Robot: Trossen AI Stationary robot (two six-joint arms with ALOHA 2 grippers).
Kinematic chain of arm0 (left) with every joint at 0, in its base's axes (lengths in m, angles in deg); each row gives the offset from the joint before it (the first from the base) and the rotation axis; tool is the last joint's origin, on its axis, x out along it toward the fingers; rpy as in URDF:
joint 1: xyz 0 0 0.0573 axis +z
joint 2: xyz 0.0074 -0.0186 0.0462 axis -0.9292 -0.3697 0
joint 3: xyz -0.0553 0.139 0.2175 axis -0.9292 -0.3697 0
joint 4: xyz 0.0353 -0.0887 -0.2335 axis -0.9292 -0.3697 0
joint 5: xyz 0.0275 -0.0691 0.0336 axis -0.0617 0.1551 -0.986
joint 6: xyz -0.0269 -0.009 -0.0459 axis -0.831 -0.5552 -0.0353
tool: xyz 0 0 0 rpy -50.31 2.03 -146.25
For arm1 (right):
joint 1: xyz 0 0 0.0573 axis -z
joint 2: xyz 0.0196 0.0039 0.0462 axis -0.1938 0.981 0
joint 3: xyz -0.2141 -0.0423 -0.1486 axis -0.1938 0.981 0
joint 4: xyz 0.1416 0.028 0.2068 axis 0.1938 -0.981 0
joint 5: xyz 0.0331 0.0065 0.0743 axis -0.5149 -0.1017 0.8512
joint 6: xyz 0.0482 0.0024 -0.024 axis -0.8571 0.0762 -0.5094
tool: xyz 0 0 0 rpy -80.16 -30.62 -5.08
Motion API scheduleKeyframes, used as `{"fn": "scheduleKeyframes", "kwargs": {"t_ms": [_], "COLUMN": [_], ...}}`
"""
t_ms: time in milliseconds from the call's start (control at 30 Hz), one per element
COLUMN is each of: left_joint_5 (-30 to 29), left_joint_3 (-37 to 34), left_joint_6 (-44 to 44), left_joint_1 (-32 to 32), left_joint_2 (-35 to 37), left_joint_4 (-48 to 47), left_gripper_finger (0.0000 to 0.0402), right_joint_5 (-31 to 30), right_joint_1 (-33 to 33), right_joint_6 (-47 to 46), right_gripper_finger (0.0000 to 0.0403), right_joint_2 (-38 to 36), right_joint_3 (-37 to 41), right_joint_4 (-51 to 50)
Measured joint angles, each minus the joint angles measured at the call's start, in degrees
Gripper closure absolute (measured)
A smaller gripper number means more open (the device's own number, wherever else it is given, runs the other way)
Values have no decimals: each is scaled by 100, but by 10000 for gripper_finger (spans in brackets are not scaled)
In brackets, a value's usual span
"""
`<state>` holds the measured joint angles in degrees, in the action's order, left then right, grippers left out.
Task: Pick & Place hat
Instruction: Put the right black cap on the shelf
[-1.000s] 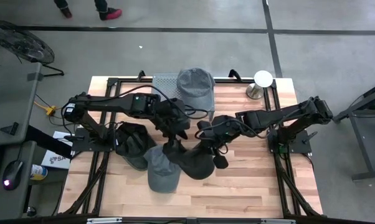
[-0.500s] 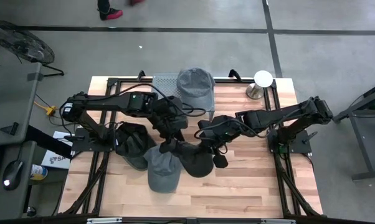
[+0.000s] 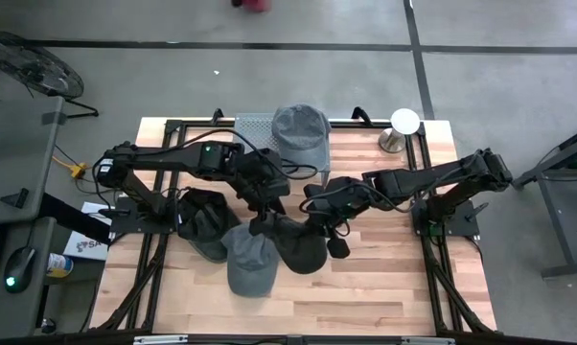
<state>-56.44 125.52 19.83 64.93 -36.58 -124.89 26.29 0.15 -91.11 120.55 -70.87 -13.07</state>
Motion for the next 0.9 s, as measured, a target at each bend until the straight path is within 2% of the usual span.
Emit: {"fn": "scheduleKeyframes", "kwargs": {"t_ms": [167, 267, 433, 767, 900], "left_joint_5": [64, 62, 64, 93, 149], "left_joint_3": [0, 0, 0, 0, 0], "left_joint_6": [61, -17, -41, 94, 136], "left_joint_1": [-2, -2, -2, -2, -2], "left_joint_2": [0, 0, 0, 0, 0], "left_joint_4": [123, 94, 79, 72, 51], "left_gripper_finger": [102, 122, 190, 362, 366], "right_joint_5": [1, 3, -19, -26, -26], "right_joint_1": [0, 0, 0, 0, 0], "right_joint_6": [0, 0, 0, 1, 0], "right_gripper_finger": [403, 403, 403, 403, 403], "right_joint_2": [0, 0, 0, 0, 0], "right_joint_3": [0, 0, 0, 1, 0], "right_joint_4": [5, 7, 29, 37, 35]}}
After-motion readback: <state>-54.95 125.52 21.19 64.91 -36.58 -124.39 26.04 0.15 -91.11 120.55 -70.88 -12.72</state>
